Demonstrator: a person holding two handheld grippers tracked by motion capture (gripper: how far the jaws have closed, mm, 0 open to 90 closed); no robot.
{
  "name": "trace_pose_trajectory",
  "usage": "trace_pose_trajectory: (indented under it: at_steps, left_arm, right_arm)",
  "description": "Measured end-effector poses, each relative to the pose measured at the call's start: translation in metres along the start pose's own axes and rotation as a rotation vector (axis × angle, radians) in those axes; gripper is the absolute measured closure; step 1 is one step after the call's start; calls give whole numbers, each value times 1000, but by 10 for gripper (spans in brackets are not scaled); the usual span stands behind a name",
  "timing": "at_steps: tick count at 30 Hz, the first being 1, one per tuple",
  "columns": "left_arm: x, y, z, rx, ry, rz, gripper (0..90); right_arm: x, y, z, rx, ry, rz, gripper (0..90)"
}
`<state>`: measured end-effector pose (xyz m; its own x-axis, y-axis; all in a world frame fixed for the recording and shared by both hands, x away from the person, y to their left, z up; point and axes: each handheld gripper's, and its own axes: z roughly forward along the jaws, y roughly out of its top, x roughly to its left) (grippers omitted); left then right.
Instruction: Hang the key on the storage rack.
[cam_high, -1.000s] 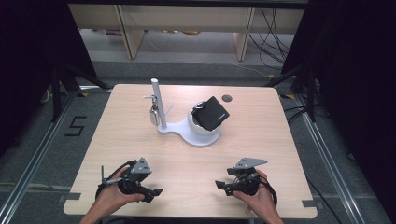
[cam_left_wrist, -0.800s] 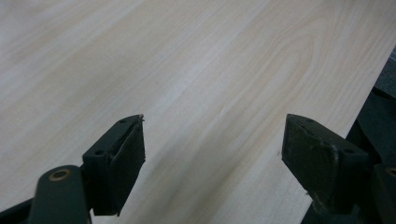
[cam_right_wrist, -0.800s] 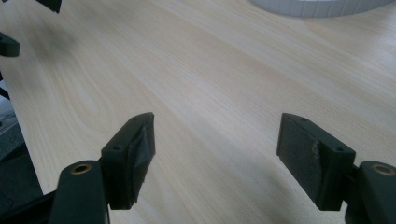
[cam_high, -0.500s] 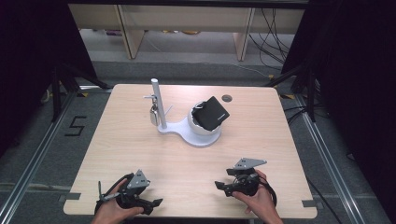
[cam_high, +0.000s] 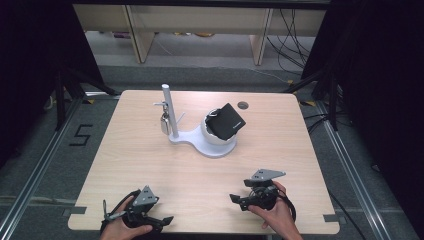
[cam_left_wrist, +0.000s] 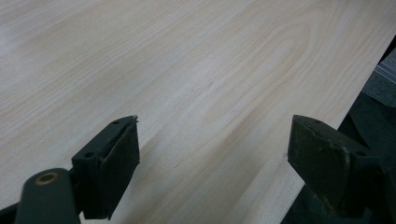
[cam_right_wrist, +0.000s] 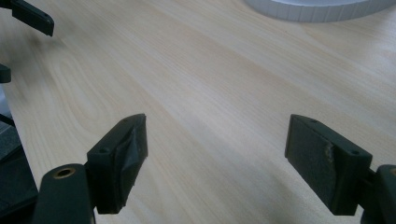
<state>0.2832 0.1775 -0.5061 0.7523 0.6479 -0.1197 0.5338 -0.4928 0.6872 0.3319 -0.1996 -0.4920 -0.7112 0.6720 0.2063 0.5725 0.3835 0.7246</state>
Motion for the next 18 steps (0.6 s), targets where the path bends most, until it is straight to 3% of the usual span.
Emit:
trace_pose_trajectory:
  at_steps: [6,8,9,11,12,18]
  left_arm:
    - [1,0,0,0,5,5,159]
    - [2,0,1,-1,13,25,159]
    - [2,-1,1,4,12,13,159]
    - [1,-1,1,4,11,9,159]
    - [2,0,1,12,14,29,159]
    - [1,-1,3,11,9,14,159]
  right_arm:
    - [2,0,0,14,-8,-3,212]
    - [2,0,0,12,-7,-3,212]
    - [1,0,0,11,-10,-12,212]
    - [3,0,0,18,-8,13,212]
    - [2,0,0,13,-8,-7,213]
    - [1,0,0,12,-12,-15,214]
